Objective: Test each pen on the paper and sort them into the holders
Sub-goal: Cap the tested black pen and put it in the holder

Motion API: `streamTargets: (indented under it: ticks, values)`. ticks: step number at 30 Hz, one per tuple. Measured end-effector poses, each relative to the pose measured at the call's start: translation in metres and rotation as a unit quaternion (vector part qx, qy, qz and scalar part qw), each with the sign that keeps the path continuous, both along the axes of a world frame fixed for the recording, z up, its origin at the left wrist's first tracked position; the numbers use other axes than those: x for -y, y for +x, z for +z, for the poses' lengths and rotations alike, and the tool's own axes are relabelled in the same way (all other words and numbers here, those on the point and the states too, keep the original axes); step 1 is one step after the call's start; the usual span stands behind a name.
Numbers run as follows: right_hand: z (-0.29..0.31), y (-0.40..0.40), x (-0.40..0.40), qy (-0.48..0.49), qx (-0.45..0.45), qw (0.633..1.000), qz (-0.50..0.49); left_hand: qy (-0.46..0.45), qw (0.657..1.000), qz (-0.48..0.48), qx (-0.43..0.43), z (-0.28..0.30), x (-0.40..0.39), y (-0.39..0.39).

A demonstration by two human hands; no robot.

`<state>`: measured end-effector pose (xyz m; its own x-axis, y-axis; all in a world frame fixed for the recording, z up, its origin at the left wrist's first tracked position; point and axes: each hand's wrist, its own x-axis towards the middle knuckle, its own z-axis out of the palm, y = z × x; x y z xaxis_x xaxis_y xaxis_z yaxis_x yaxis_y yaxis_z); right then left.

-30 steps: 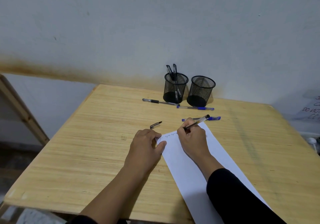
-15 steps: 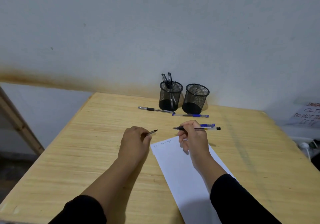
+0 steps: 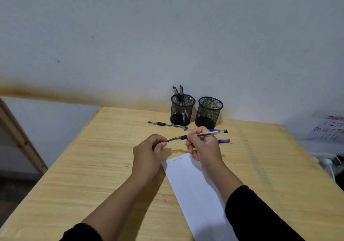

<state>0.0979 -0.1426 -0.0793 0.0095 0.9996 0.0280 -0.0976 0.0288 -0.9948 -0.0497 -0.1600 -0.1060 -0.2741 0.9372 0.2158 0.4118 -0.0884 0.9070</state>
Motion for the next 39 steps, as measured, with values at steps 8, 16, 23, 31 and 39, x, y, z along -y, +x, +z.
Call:
streamTargets:
  ticks: [8,16,23,31,39]
  values:
    - [0.006,0.001,0.003,-0.011,-0.014,0.999,0.050,0.008,0.999,-0.046,0.016,0.008,0.003,0.000]
    - [0.003,0.000,0.012,-0.010,-0.014,0.999,0.041,0.026,0.999,-0.045,-0.005,0.007,0.011,0.009]
    - [0.003,0.002,0.015,0.017,-0.034,0.996,0.077,0.012,0.998,-0.054,0.031,0.013,0.007,-0.009]
    - [0.017,0.026,0.011,-0.014,0.120,0.984,0.130,0.024,0.998,-0.053,0.016,0.033,-0.011,-0.032]
    - [0.029,0.016,-0.028,0.031,0.222,0.966,0.129,0.077,0.991,-0.108,0.017,0.065,-0.053,-0.007]
